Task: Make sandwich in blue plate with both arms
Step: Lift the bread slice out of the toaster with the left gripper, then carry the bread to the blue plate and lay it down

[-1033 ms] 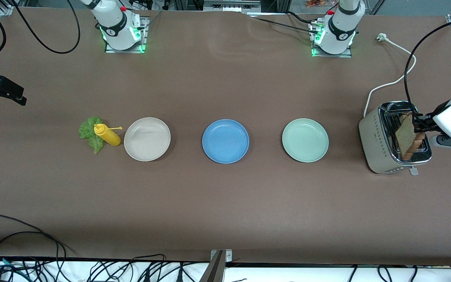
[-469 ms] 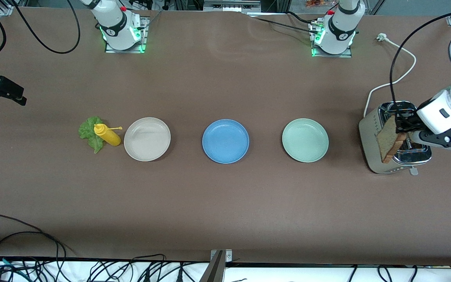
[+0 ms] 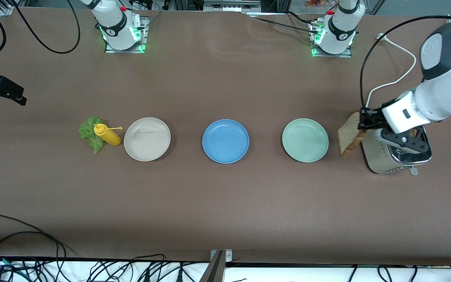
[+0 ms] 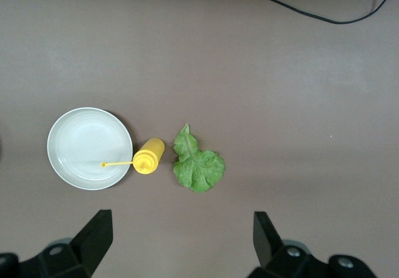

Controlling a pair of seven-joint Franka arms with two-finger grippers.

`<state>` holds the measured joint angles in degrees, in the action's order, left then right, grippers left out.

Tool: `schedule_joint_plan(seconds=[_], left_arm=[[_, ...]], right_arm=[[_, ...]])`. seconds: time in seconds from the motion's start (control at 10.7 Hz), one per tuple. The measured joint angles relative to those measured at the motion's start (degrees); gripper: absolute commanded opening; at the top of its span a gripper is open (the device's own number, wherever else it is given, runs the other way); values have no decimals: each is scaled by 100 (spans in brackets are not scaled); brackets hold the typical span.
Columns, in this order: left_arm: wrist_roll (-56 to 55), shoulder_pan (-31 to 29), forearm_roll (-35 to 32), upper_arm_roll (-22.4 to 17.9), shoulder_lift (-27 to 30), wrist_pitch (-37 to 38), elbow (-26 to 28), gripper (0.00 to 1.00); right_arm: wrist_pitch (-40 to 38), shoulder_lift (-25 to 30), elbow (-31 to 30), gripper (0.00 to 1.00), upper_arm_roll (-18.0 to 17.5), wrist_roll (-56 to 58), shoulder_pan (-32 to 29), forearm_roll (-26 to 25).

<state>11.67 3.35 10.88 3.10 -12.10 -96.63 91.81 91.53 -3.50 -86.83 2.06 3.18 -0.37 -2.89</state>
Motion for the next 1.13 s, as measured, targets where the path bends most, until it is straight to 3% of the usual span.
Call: schedule_joint_plan(seconds=[0.28,0.56,1.13], left_arm=[[-36,78,827,122,-210,143,5,0],[-737,76,1090,669,-407,145,6,0],[-981,116,1718,1261,-1017,-409,0,0]], right_arm=[[-1,-1,0,100,0,0,-1,0],[-1,-1,0,100,0,0,0,0],[-1,-2,0,100,-1,0,1,0]])
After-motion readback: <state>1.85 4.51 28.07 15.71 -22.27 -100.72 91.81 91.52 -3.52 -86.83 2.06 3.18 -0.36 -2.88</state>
